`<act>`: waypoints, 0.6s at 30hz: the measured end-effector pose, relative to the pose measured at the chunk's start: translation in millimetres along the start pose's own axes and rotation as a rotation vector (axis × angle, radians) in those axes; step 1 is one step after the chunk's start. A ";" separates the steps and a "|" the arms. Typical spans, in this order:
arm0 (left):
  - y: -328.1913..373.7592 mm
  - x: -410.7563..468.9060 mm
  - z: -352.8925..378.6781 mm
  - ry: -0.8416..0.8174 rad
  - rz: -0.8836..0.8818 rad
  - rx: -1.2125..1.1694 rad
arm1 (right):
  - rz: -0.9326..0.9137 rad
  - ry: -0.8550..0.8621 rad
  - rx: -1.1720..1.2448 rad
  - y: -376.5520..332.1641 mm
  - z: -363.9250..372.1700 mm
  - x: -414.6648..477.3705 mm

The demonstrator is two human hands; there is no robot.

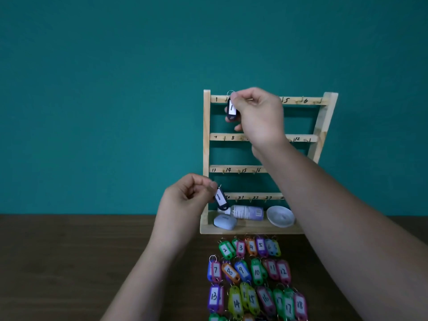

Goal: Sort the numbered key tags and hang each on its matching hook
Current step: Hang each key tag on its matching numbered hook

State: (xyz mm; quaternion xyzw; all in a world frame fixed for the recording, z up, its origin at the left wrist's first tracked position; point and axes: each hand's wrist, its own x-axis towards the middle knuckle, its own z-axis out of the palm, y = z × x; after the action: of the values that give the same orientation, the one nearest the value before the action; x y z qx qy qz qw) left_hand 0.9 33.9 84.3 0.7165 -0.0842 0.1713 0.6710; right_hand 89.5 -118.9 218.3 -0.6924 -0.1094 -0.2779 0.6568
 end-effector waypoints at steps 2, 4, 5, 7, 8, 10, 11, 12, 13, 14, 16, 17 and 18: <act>2.4 0.8 1.5 0.001 0.011 -0.013 | 0.027 -0.007 0.002 -2.7 1.4 2.7; 5.1 2.1 3.3 -0.004 0.021 -0.017 | 0.032 -0.013 -0.011 -6.1 2.1 4.5; 6.5 2.5 3.8 -0.008 0.026 -0.017 | 0.028 -0.011 -0.030 -7.9 2.5 5.4; 8.9 3.3 4.2 -0.007 0.036 -0.020 | 0.011 -0.008 -0.094 -9.8 3.3 7.4; 10.1 3.6 4.7 -0.005 0.041 -0.021 | -0.004 -0.013 -0.138 -9.5 3.5 8.7; 12.9 4.0 6.1 -0.004 0.050 -0.023 | -0.044 -0.035 -0.238 -6.8 3.3 9.8; 14.4 4.3 7.1 -0.004 0.056 -0.026 | -0.066 -0.042 -0.283 -4.4 2.7 10.1; 15.6 4.6 7.9 -0.004 0.060 -0.029 | -0.088 -0.044 -0.318 -1.8 1.7 10.1; 17.0 4.9 8.1 -0.004 0.064 -0.032 | -0.109 -0.043 -0.344 0.9 0.7 10.0; 18.4 5.6 8.3 -0.005 0.069 -0.037 | -0.128 -0.044 -0.364 3.2 -0.3 9.8; 20.9 6.6 8.0 -0.007 0.076 -0.049 | -0.148 -0.063 -0.385 7.3 -1.9 8.8; 21.9 6.9 7.8 -0.005 0.078 -0.056 | -0.141 -0.077 -0.379 9.0 -2.9 7.7; 22.7 7.1 7.3 -0.002 0.079 -0.062 | -0.130 -0.090 -0.370 10.6 -4.2 5.9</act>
State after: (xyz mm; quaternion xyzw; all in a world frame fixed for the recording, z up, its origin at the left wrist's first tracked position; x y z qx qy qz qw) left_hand 0.5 25.5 107.7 0.6916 -0.1183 0.1945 0.6855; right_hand 98.8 -125.5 212.3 -0.8046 -0.1299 -0.3039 0.4934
